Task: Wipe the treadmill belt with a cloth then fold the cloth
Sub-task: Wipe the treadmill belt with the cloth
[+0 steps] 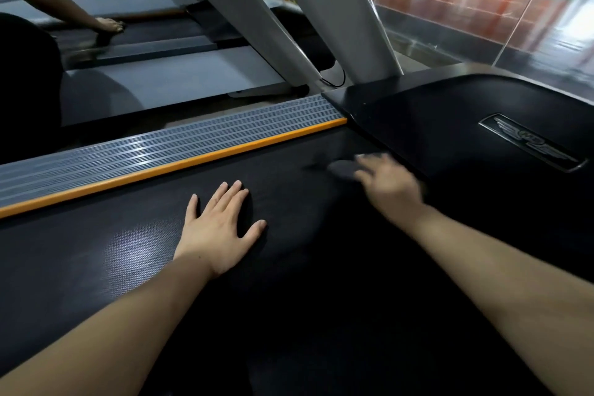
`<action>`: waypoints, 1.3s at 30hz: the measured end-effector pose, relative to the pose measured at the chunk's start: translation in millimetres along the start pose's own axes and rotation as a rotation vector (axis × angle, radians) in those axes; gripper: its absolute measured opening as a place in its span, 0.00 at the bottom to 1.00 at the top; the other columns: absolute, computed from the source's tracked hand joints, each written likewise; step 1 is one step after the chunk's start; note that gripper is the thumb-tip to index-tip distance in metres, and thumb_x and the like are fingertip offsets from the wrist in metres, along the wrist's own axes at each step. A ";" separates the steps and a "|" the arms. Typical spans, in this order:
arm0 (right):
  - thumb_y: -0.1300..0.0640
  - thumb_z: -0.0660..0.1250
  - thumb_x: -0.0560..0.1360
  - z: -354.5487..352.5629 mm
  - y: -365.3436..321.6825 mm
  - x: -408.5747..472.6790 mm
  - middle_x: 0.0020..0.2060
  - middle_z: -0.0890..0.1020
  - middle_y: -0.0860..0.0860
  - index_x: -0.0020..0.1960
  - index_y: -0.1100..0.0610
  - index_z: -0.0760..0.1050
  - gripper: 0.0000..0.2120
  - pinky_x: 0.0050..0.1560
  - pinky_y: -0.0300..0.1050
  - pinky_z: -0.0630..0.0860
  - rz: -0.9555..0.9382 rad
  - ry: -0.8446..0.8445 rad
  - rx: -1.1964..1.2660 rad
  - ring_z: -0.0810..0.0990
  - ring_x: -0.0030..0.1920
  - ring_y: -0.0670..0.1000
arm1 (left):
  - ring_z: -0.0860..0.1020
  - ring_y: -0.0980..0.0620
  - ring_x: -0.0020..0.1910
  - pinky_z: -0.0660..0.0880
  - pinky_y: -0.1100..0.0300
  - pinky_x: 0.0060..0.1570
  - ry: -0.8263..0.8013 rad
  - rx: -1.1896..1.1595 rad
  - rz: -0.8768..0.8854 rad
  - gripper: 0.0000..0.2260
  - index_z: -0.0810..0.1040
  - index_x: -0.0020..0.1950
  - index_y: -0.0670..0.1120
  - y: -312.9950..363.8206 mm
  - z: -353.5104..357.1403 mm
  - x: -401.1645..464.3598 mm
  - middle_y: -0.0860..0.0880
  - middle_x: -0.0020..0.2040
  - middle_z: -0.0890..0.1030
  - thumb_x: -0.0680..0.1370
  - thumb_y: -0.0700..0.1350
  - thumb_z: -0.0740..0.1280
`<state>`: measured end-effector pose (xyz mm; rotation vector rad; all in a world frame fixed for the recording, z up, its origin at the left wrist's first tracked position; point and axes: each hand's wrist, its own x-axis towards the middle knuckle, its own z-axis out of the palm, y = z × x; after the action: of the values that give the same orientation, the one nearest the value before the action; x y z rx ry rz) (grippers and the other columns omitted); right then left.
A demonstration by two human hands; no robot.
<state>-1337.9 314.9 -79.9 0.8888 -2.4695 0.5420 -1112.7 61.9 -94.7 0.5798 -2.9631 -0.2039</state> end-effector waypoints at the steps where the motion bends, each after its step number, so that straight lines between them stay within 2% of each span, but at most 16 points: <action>1: 0.51 0.62 0.81 -7.8 14.0 2.6 0.65 0.80 0.53 0.67 0.53 0.78 0.17 0.63 0.49 0.71 0.102 -0.084 -0.001 0.78 0.64 0.60 | 0.40 0.61 0.80 0.39 0.42 0.79 0.004 -0.002 -0.003 0.38 0.54 0.82 0.56 0.1 -0.2 0.4 0.61 0.83 0.47 0.76 0.73 0.43; 3: 0.50 0.65 0.80 -8.7 26.3 0.0 0.68 0.78 0.52 0.69 0.50 0.76 0.18 0.67 0.48 0.68 0.206 -0.127 0.044 0.73 0.70 0.55 | 0.41 0.61 0.81 0.39 0.41 0.79 0.001 -0.001 -0.007 0.37 0.54 0.82 0.55 0.9 0.3 2.2 0.60 0.83 0.48 0.77 0.73 0.45; 5: 0.51 0.66 0.79 -5.8 5.6 -7.3 0.65 0.80 0.52 0.67 0.52 0.78 0.17 0.67 0.45 0.65 0.220 -0.065 0.041 0.75 0.68 0.54 | 0.41 0.60 0.81 0.40 0.41 0.79 -0.002 0.000 -0.008 0.37 0.54 0.82 0.55 1.9 0.9 1.7 0.60 0.83 0.48 0.77 0.73 0.45; 8: 0.54 0.68 0.75 9.4 -57.1 -26.4 0.54 0.85 0.54 0.59 0.57 0.82 0.15 0.61 0.43 0.70 -0.024 -0.001 0.138 0.83 0.56 0.56 | 0.39 0.61 0.80 0.39 0.41 0.79 -0.023 0.003 -0.009 0.37 0.53 0.82 0.55 2.2 -0.9 1.1 0.60 0.83 0.46 0.77 0.73 0.44; 11: 0.52 0.69 0.75 8.4 -105.7 -40.5 0.63 0.81 0.53 0.71 0.53 0.73 0.25 0.63 0.48 0.73 -0.032 -0.124 0.316 0.78 0.65 0.55 | 0.37 0.62 0.80 0.38 0.42 0.79 -0.034 0.018 -0.006 0.38 0.51 0.83 0.56 1.9 -1.0 -0.8 0.61 0.83 0.44 0.76 0.74 0.42; 13: 0.49 0.70 0.76 3.5 -91.3 -37.6 0.66 0.79 0.53 0.73 0.52 0.71 0.27 0.62 0.48 0.73 -0.036 -0.141 0.304 0.77 0.66 0.55 | 0.37 0.62 0.79 0.37 0.43 0.79 -0.027 0.016 0.001 0.39 0.51 0.83 0.56 0.6 -0.6 -2.5 0.61 0.82 0.44 0.76 0.74 0.41; 15: 0.48 0.67 0.76 -4.3 -47.5 -25.4 0.61 0.82 0.55 0.67 0.52 0.77 0.20 0.56 0.47 0.76 -0.040 -0.073 0.151 0.81 0.60 0.57 | 0.37 0.62 0.80 0.38 0.43 0.79 -0.022 0.018 0.000 0.39 0.51 0.83 0.56 0.1 -1.3 -2.7 0.61 0.82 0.44 0.76 0.74 0.42; 19: 0.47 0.66 0.78 -21.2 20.2 -5.6 0.60 0.82 0.53 0.68 0.49 0.76 0.19 0.60 0.51 0.74 0.291 -0.159 0.124 0.80 0.60 0.59 | 0.40 0.60 0.80 0.39 0.42 0.79 -0.005 0.009 -0.003 0.37 0.54 0.82 0.55 2.8 -0.8 -0.1 0.60 0.83 0.47 0.77 0.73 0.45; 21: 0.48 0.66 0.78 -15.3 1.3 -12.6 0.59 0.83 0.53 0.66 0.52 0.78 0.19 0.60 0.51 0.73 0.305 -0.101 0.127 0.80 0.59 0.58 | 0.41 0.60 0.81 0.40 0.41 0.79 -0.003 0.006 -0.003 0.37 0.55 0.82 0.55 3.5 -0.7 1.6 0.59 0.83 0.48 0.77 0.73 0.45; 23: 0.48 0.66 0.75 -3.6 -38.1 -26.4 0.56 0.84 0.52 0.62 0.53 0.81 0.18 0.58 0.48 0.74 0.170 -0.035 0.160 0.82 0.57 0.57 | 0.41 0.59 0.81 0.40 0.41 0.79 -0.003 0.007 0.000 0.39 0.54 0.82 0.56 3.1 -0.7 0.8 0.59 0.83 0.48 0.75 0.74 0.43; 27: 0.53 0.72 0.75 7.5 -108.4 -46.2 0.60 0.83 0.53 0.64 0.55 0.79 0.19 0.63 0.46 0.71 0.057 -0.148 0.346 0.77 0.66 0.55 | 0.41 0.59 0.81 0.40 0.42 0.79 -0.003 0.015 0.004 0.42 0.54 0.82 0.56 2.1 -0.7 0.3 0.59 0.83 0.48 0.73 0.75 0.40; 31: 0.51 0.69 0.77 -5.1 -56.0 -35.9 0.62 0.81 0.53 0.66 0.50 0.78 0.18 0.62 0.48 0.73 -0.003 -0.166 0.234 0.77 0.66 0.55 | 0.42 0.59 0.81 0.40 0.44 0.79 0.018 0.008 0.008 0.42 0.56 0.82 0.56 0.4 -1.7 -1.6 0.59 0.83 0.49 0.73 0.75 0.41; 33: 0.50 0.67 0.78 -18.1 -2.5 -23.9 0.61 0.82 0.54 0.67 0.52 0.77 0.18 0.60 0.49 0.73 0.144 -0.099 0.126 0.79 0.63 0.58 | 0.43 0.59 0.81 0.41 0.45 0.79 0.035 0.006 0.010 0.41 0.57 0.82 0.56 1.2 -2.5 -2.2 0.59 0.83 0.51 0.73 0.75 0.42; 35: 0.49 0.66 0.79 -30.0 24.4 -18.7 0.61 0.82 0.53 0.68 0.52 0.75 0.19 0.59 0.50 0.73 0.293 -0.147 0.121 0.79 0.60 0.59 | 0.43 0.58 0.81 0.41 0.45 0.79 0.052 0.000 0.021 0.41 0.59 0.81 0.55 2.9 -3.0 -1.6 0.58 0.83 0.53 0.74 0.75 0.43; 37: 0.50 0.67 0.78 -31.7 14.9 -22.1 0.60 0.82 0.53 0.67 0.53 0.76 0.18 0.59 0.48 0.72 0.337 -0.152 0.140 0.80 0.60 0.58 | 0.43 0.58 0.81 0.41 0.45 0.79 0.060 -0.003 0.031 0.40 0.61 0.80 0.54 5.1 -3.1 -1.3 0.58 0.82 0.55 0.74 0.74 0.44; 39: 0.52 0.69 0.76 -24.1 -18.2 -30.8 0.57 0.84 0.53 0.63 0.54 0.80 0.17 0.58 0.44 0.70 0.238 -0.079 0.190 0.81 0.57 0.57 | 0.44 0.58 0.81 0.42 0.46 0.79 0.072 0.002 0.041 0.39 0.63 0.80 0.54 3.1 -3.2 -1.6 0.57 0.82 0.57 0.75 0.73 0.46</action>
<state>-1297.7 329.0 -73.0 0.7004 -2.6477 0.8501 -1111.9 64.9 -91.2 0.5151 -2.9025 -0.1729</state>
